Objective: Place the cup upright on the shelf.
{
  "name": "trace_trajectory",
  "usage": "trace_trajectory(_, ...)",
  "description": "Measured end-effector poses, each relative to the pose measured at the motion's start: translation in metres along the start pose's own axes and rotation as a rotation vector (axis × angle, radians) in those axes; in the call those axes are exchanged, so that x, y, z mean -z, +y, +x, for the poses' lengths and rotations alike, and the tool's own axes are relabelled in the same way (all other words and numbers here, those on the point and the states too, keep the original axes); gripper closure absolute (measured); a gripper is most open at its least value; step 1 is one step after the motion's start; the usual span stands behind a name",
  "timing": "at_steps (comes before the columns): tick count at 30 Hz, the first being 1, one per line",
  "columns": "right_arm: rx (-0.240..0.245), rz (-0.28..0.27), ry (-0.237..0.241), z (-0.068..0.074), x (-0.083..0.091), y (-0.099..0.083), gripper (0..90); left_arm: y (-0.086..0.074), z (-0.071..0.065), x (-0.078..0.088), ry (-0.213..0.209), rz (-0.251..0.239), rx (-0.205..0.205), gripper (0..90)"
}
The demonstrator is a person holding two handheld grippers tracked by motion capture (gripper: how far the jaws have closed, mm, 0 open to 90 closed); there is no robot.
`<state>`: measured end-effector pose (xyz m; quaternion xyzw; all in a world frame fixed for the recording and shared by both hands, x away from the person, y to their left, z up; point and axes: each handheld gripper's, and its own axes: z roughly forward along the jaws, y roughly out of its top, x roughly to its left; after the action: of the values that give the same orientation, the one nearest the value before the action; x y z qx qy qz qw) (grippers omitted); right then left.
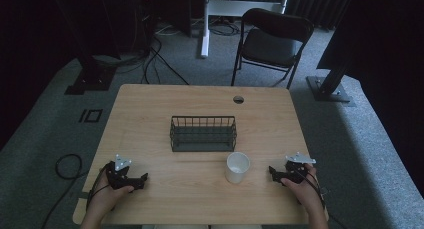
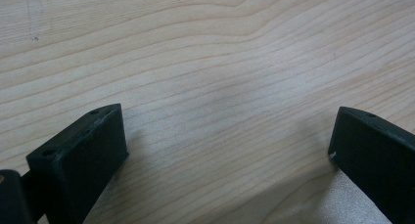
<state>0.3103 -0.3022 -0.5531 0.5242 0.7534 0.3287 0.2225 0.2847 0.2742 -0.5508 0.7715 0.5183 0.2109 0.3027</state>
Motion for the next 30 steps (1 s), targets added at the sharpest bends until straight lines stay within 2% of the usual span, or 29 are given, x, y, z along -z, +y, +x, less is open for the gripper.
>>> trace_trajectory(12, 0.000, 0.000, 0.000, 0.000, 0.000, 0.000, 13.6, 0.000, 0.000, 0.000, 0.000, 0.001, -0.001, 1.0)
trace_trajectory(17, 0.000, 0.000, 0.000, 0.000, 0.000, 0.000, 13.5, 0.000, 0.001, 0.000, -0.010, 0.001, -0.013, 1.0)
trace_trajectory(23, 0.003, 0.001, 0.002, 0.000, 0.000, 0.000, 12.9, 0.000, -0.006, 0.000, -0.048, -0.005, -0.055, 1.1)
trace_trajectory(30, 0.002, 0.002, 0.003, 0.000, 0.000, 0.000, 12.7, 0.006, -0.021, 0.000, -0.107, -0.024, -0.082, 1.1)
